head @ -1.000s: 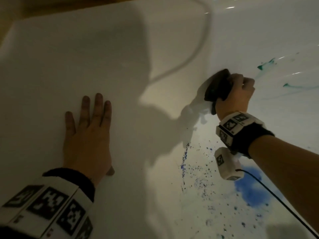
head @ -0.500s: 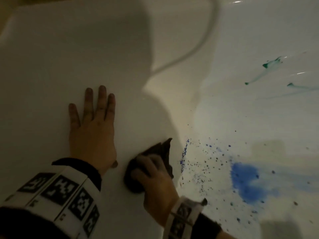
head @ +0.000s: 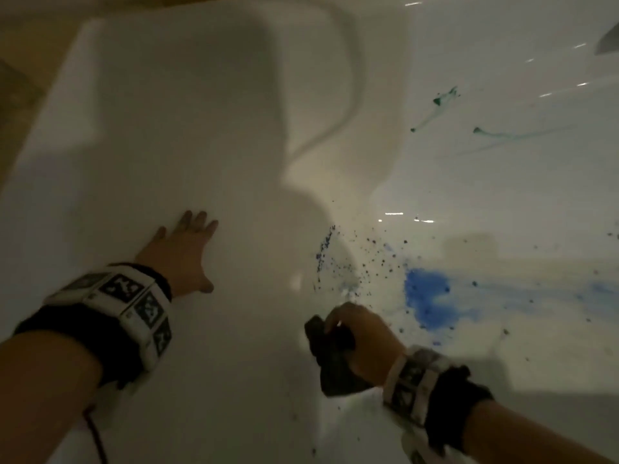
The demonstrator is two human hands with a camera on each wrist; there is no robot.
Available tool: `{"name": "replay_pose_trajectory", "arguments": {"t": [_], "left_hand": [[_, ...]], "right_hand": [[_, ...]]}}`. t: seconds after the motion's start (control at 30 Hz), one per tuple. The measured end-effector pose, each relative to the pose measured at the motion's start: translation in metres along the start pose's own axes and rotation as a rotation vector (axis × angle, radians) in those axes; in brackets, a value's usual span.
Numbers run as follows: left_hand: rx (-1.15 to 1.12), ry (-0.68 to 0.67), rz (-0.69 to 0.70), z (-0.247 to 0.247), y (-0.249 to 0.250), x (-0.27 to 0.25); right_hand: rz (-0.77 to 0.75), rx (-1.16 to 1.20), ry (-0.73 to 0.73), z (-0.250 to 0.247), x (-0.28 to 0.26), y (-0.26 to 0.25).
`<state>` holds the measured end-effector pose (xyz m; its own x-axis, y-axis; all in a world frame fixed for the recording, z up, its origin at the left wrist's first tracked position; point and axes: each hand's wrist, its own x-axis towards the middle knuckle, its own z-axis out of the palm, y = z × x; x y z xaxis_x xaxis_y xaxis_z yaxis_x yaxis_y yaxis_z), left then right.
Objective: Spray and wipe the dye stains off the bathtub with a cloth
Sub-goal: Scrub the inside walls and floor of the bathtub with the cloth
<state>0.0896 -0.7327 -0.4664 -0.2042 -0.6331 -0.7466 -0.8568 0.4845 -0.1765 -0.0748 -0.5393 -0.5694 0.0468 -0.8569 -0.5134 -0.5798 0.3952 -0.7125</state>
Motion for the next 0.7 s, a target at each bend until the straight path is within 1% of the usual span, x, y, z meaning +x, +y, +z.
{"name": "replay_pose_trajectory", "arguments": {"t": [0.03, 0.07, 0.1, 0.17, 0.23, 0.27, 0.33, 0.37, 0.43, 0.47, 0.53, 0.63, 0.7], "left_hand": [[-0.159, -0.030, 0.027, 0.015, 0.006, -0.020], [-0.318, -0.052, 0.058, 0.030, 0.015, -0.040], [-0.452, -0.057, 0.089, 0.041, 0.024, -0.060], [-0.637, -0.026, 0.140, 0.056, 0.043, -0.091], [-0.769, -0.010, 0.143, 0.067, 0.064, -0.116], [-0.847, 0.001, 0.119, 0.072, 0.073, -0.125], [-1.055, 0.039, 0.000, 0.080, 0.092, -0.141], [-1.182, 0.027, -0.061, 0.079, 0.103, -0.150], [-1.398, -0.048, -0.097, 0.075, 0.121, -0.166], [-1.433, -0.068, -0.080, 0.074, 0.129, -0.171], [-1.406, -0.047, -0.017, 0.077, 0.138, -0.171], [-1.282, -0.032, 0.008, 0.086, 0.142, -0.162], [-1.301, -0.085, -0.002, 0.091, 0.141, -0.151]], "right_hand": [[0.057, 0.080, 0.063, -0.012, -0.010, 0.003], [0.077, 0.159, 0.110, -0.024, -0.021, 0.000], [0.065, 0.190, 0.144, -0.031, -0.033, -0.003], [0.034, 0.282, 0.156, -0.046, -0.054, -0.012], [0.015, 0.354, 0.149, -0.056, -0.076, -0.020], [0.015, 0.351, 0.137, -0.057, -0.085, -0.022], [0.007, 0.316, 0.127, -0.055, -0.104, -0.028], [0.004, 0.327, 0.140, -0.051, -0.112, -0.031], [-0.013, 0.323, 0.173, -0.042, -0.123, -0.035], [-0.019, 0.318, 0.201, -0.037, -0.127, -0.036], [-0.028, 0.312, 0.272, -0.026, -0.129, -0.035], [-0.030, 0.280, 0.275, -0.013, -0.129, -0.033], [-0.049, 0.265, 0.272, -0.009, -0.125, -0.030]]}}
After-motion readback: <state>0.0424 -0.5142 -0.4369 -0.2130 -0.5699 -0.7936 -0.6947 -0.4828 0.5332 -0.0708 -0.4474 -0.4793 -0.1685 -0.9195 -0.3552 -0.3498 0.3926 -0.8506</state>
